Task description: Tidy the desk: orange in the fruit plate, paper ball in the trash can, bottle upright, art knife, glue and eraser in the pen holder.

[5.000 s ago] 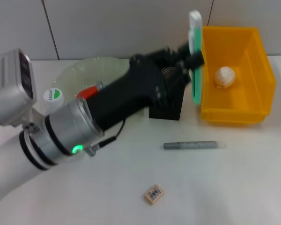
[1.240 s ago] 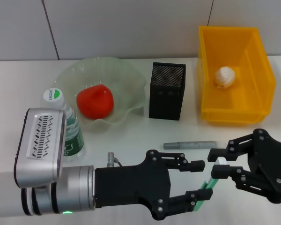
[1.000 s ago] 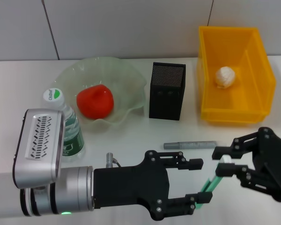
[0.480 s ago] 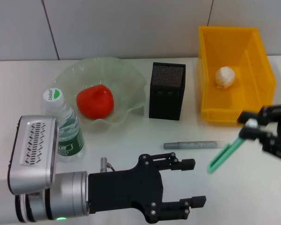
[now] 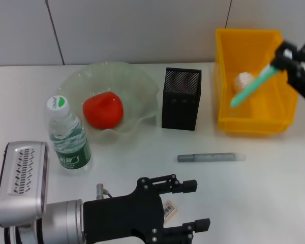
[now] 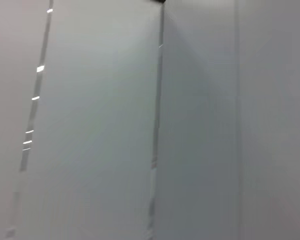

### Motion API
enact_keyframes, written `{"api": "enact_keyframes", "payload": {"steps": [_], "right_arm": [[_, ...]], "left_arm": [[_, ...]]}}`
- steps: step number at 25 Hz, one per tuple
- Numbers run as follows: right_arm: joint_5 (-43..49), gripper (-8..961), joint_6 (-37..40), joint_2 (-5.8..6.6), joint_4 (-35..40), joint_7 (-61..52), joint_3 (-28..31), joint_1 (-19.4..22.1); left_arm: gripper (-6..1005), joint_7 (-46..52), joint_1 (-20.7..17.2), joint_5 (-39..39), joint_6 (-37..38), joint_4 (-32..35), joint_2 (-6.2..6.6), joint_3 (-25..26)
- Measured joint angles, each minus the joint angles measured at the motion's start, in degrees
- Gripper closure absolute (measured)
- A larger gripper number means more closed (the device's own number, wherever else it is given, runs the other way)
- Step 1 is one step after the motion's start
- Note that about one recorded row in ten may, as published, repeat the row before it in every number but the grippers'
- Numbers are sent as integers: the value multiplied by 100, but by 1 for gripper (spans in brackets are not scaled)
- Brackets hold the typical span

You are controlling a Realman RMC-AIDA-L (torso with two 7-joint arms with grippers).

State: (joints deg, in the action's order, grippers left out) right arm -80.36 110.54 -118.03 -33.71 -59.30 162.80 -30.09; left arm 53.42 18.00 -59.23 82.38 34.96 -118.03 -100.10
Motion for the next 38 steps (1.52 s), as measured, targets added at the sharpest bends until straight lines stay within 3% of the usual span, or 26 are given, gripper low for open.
{"api": "enact_keyframes", "payload": {"steps": [2,17,26,38], "right_arm": [[-327,771,-281,-101,105,224,0,-99],[-839,770,-1661,-98,1480,1572,-131,-788],[-883,756,-2520,-113,1932,2033,-545,-1093],[-918,738,-3399,-133,2305,2559,-613,-1386]], "left_arm": [[323,-1,-46,0,18,2,0,0],[324,-138,-197,0,161,-7,3,102],[328,-144,-261,0,291,-8,8,246],[330,-61,-220,15,303,-85,8,311]]}}
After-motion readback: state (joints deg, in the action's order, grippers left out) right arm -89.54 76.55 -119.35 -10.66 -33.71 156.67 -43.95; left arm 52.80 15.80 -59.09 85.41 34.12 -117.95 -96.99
